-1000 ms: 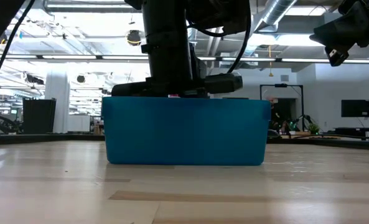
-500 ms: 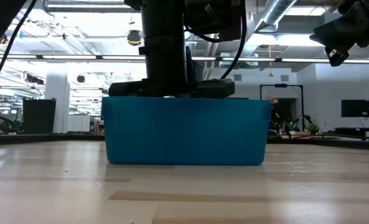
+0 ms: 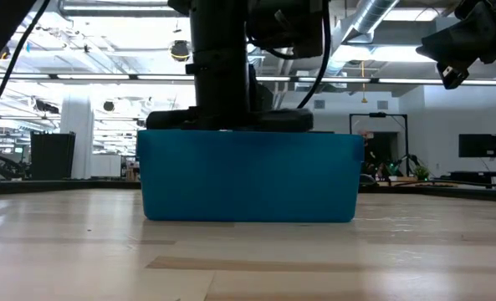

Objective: Pick & Place food coloring
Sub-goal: Put the small green food coloring bottle into the blue bin

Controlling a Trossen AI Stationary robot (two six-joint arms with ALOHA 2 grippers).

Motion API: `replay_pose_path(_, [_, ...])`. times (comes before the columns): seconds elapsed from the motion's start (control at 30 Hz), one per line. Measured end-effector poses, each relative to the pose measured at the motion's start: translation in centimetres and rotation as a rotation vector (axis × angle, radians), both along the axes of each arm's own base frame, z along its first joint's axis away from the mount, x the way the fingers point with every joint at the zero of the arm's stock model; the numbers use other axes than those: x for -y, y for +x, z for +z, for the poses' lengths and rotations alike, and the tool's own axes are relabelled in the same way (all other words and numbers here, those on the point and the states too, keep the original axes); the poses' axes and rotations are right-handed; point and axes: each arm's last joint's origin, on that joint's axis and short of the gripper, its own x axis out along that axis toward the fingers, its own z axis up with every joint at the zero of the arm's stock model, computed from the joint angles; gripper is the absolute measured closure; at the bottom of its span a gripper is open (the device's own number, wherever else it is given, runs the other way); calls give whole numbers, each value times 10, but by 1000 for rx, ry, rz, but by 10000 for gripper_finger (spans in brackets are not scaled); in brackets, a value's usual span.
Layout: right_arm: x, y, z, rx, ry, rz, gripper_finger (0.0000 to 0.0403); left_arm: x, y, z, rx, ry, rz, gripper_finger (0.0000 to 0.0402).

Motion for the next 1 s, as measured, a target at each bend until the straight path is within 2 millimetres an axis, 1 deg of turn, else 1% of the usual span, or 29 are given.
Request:
replay_pose_path(0.27, [0, 0, 0, 0, 0, 0, 343, 0, -1, -3, -21, 1, -11, 266])
replay_pose_path(0.43, [0, 0, 0, 0, 0, 0, 343, 0, -1, -2, -20, 2, -15, 246])
replay_pose_path(0.57, [0, 0, 0, 0, 0, 0, 343, 0, -1, -1, -16, 4, -14, 242])
replay_pose_path(0.73, [0, 0, 0, 0, 0, 0, 343, 1, 4, 6, 10, 8, -30, 242])
replay_pose_path(1.0, [0, 0, 0, 0, 0, 0, 343, 1, 4, 6, 15, 6, -29, 242])
